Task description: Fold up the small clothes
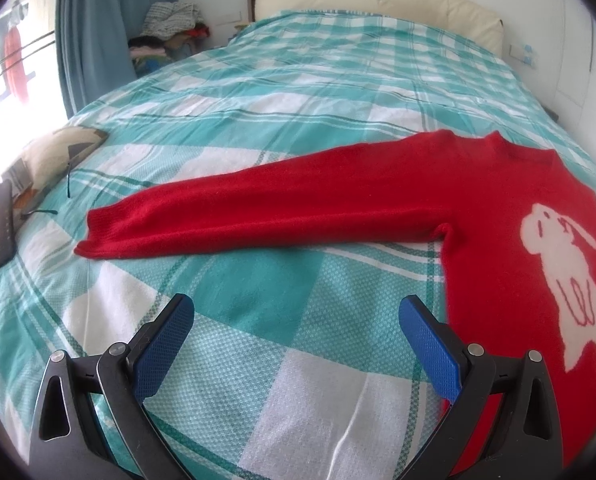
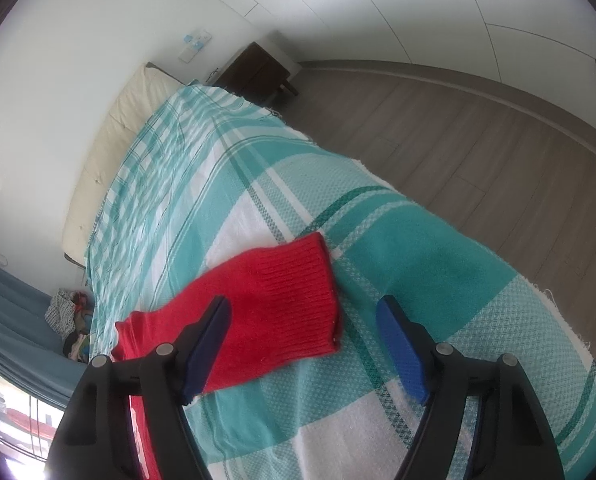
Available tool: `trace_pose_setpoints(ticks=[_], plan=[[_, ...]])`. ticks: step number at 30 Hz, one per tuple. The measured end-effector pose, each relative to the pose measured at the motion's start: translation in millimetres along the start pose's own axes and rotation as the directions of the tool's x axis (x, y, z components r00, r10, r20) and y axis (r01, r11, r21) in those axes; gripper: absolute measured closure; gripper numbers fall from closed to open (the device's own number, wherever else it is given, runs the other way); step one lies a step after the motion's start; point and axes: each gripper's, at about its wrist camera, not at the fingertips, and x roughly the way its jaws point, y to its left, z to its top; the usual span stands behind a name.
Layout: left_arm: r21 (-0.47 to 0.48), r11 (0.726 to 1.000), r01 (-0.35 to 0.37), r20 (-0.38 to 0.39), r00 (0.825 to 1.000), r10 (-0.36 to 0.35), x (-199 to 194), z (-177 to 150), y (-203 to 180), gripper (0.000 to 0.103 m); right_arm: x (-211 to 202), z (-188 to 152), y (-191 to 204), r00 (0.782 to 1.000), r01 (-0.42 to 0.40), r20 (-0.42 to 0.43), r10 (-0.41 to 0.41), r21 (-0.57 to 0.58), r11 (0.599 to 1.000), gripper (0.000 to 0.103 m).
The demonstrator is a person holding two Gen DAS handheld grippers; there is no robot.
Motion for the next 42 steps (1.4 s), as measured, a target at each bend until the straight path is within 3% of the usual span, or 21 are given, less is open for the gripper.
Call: trace_pose_setpoints(ticks=[1, 4, 6, 7, 8, 12, 14, 17, 21, 26, 28, 29, 31, 32, 34, 36, 39, 42], plan=[[-0.015, 1.0, 0.006, -0.011, 1.0, -0.006, 2.2, -0.3, 2.5, 0.001, 3.5, 0.4, 1.5, 1.0, 0.01, -0.009, -0.01, -0.019, 1.0, 0.031], [-0.052, 0.999, 0.017, -0.047, 0.999, -0.019, 9.2, -0.9, 8.4, 0.001, 22.4, 3.9, 5.0, 0.996, 0.055, -0.071, -0.059, -0.057, 0.997, 0.053], [-0.068, 0.998, 0.016, -0.063, 0.998, -0.02, 12.0, -1.9, 11.5, 0.001, 33.2, 5.4, 7.6, 0.989, 0.095, -0.103, -0.104, -0.084, 0.992, 0.076], [-0.074, 0.997, 0.016, -0.067, 0.998, -0.021, 12.6, -3.1, 13.0, 0.001, 32.7, 7.4, 9.2, 0.987, 0.118, -0.097, -0.128, -0.103, 0.988, 0.083], [-0.081, 0.997, 0.016, -0.068, 0.997, -0.022, 12.6, -3.9, 14.5, 0.001, 29.1, 8.7, 14.6, 0.987, 0.131, -0.076, -0.141, -0.12, 0.984, 0.098], [-0.092, 0.996, 0.019, -0.054, 0.998, -0.024, 9.7, -1.3, 15.9, 0.001, -0.2, 14.4, 75.3, 0.989, 0.145, 0.06, -0.134, -0.247, 0.958, 0.098], [-0.086, 0.996, 0.021, -0.043, 0.999, -0.025, 7.4, 0.6, 14.8, 0.001, -18.4, 14.2, 129.3, 0.99, 0.114, 0.116, -0.079, -0.343, 0.932, 0.098], [-0.069, 0.997, 0.026, -0.026, 0.999, -0.028, 3.2, 2.9, 12.4, 0.001, -36.6, 4.0, 226.6, 0.989, 0.043, 0.142, 0.034, -0.503, 0.863, 0.098], [-0.061, 0.998, 0.02, -0.007, 1.0, -0.02, -1.2, 5.4, 13.5, 0.001, -32.6, -40.6, 350.4, 0.985, -0.077, 0.06, 0.161, -0.682, 0.727, 0.098], [-0.073, 0.997, 0.01, -0.002, 1.0, -0.01, -0.2, 8.1, 17.8, 0.001, 16.0, -136.4, 448.2, 0.977, -0.196, -0.115, 0.18, -0.814, 0.547, 0.098], [-0.074, 0.997, 0.002, 0.003, 1.0, -0.002, -0.3, 8.9, 19.3, 0.001, 44.9, -173.5, 464.3, 0.966, -0.259, -0.214, 0.146, -0.825, 0.503, 0.097], [-0.075, 0.997, -0.002, 0.004, 1.0, 0.003, -0.6, 9.1, 20.0, 0.001, 59.4, -187.9, 466.5, 0.951, -0.309, -0.276, 0.141, -0.808, 0.501, 0.092], [-0.084, 0.996, -0.002, 0.004, 1.0, 0.002, -0.8, 9.4, 22.8, 0.001, 82.5, -209.2, 463.6, 0.908, -0.406, -0.394, 0.141, -0.746, 0.527, 0.053], [-0.092, 0.996, 0.001, 0.004, 1.0, 0.0, -1.0, 9.6, 24.7, 0.001, 85.4, -215.9, 459.2, 0.897, -0.429, -0.411, 0.162, -0.723, 0.542, 0.034], [-0.106, 0.994, 0.005, 0.005, 1.0, -0.004, -1.3, 10.6, 27.7, 0.001, 85.2, -222.0, 450.0, 0.881, -0.463, -0.43, 0.196, -0.698, 0.547, 0.033], [-0.12, 0.993, 0.005, 0.006, 1.0, -0.005, -1.2, 11.1, 29.6, 0.001, 82.1, -219.3, 436.9, 0.882, -0.459, -0.428, 0.195, -0.693, 0.556, 0.033], [-0.128, 0.992, 0.01, 0.001, 1.0, -0.009, -0.6, 11.1, 29.8, 0.001, 74.6, -201.4, 407.9, 0.903, -0.418, -0.386, 0.189, -0.691, 0.589, 0.032], [-0.12, 0.993, 0.007, -0.004, 1.0, -0.008, 0.0, 9.6, 27.6, 0.001, 68.6, -178.7, 363.0, 0.944, -0.32, -0.297, 0.146, -0.706, 0.632, 0.028]])
